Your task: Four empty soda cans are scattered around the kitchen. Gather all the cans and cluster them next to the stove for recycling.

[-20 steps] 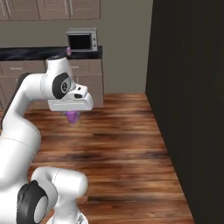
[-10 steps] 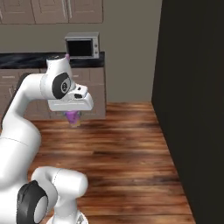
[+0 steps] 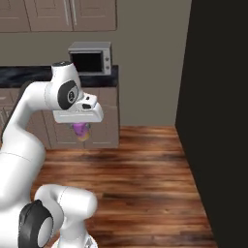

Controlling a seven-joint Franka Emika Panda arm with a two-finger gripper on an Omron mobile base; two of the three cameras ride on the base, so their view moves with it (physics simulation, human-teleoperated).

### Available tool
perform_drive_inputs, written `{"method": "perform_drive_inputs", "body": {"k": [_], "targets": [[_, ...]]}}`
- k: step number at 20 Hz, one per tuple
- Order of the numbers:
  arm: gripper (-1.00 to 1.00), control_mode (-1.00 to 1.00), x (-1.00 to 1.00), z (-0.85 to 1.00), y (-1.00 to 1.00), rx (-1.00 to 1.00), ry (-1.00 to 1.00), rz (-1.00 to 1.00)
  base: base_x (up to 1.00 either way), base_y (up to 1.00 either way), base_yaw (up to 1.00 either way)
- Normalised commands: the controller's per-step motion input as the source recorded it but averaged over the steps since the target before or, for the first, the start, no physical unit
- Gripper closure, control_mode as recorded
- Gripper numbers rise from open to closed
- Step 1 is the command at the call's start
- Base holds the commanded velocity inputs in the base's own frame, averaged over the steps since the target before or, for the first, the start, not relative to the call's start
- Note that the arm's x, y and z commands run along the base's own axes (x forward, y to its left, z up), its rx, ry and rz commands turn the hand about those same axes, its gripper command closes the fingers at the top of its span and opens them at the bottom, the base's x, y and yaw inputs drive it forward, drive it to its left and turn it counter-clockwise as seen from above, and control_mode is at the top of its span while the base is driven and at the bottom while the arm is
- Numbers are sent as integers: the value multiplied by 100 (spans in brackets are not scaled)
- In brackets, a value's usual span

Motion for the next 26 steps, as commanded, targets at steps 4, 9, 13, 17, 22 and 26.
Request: {"method": "perform_drive_inputs", "body": {"k": [4,9,13,17,22,26], "targets": [[100,100,0,0,0,0,0,0,100,40,4],[100,100,0,0,0,0,0,0,99,63,5],[100,100,0,0,0,0,0,0,78,87,5],[100,100,0,0,0,0,0,0,54,100,7],[100,100,0,0,0,0,0,0,48,100,6],[100,100,0,0,0,0,0,0,38,100,6]]}}
